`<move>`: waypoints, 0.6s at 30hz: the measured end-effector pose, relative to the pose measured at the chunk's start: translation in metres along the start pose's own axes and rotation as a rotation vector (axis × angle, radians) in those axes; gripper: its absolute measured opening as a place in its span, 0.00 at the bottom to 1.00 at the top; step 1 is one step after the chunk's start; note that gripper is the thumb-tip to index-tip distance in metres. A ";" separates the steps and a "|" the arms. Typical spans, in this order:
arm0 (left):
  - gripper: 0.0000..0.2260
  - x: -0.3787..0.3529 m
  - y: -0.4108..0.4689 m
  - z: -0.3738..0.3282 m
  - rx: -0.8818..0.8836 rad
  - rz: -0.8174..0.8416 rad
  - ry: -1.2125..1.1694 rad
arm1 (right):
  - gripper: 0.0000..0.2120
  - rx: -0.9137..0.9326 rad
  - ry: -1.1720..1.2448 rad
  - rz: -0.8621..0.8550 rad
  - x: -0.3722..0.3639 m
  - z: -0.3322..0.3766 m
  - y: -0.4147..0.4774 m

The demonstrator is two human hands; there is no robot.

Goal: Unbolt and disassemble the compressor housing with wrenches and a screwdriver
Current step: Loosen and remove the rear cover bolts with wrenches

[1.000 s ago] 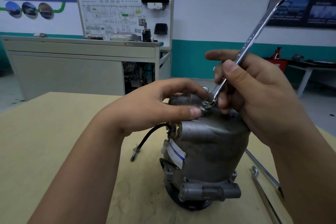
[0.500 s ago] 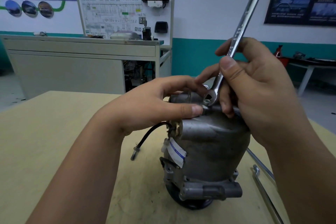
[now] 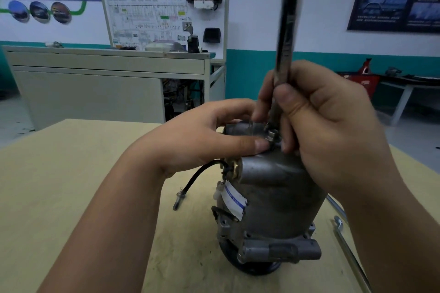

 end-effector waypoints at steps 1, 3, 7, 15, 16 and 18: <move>0.13 0.001 0.000 0.001 0.010 -0.008 0.008 | 0.09 -0.020 0.084 -0.035 0.004 -0.002 0.000; 0.13 0.002 0.000 0.002 0.028 -0.015 0.045 | 0.09 -0.046 0.288 -0.136 0.017 -0.006 0.000; 0.13 0.002 -0.001 -0.003 0.031 -0.001 0.129 | 0.11 -0.047 0.473 -0.307 0.039 -0.014 0.001; 0.10 0.004 0.003 -0.012 0.058 -0.097 0.206 | 0.13 -0.190 0.673 -0.371 0.041 -0.034 0.000; 0.11 0.005 0.002 -0.013 0.059 -0.115 0.200 | 0.13 -0.190 0.663 -0.367 0.040 -0.034 0.000; 0.12 0.007 0.002 -0.015 0.057 -0.144 0.200 | 0.13 -0.192 0.645 -0.361 0.040 -0.033 0.000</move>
Point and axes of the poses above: each hand's wrist, its own y-axis towards the middle knuckle, its own x-axis out of the back of the hand, z = x × y, the point moved 8 cm from there along y, towards the middle knuckle, and after that the axes turned 15 degrees about y, right-handed, at the moved point
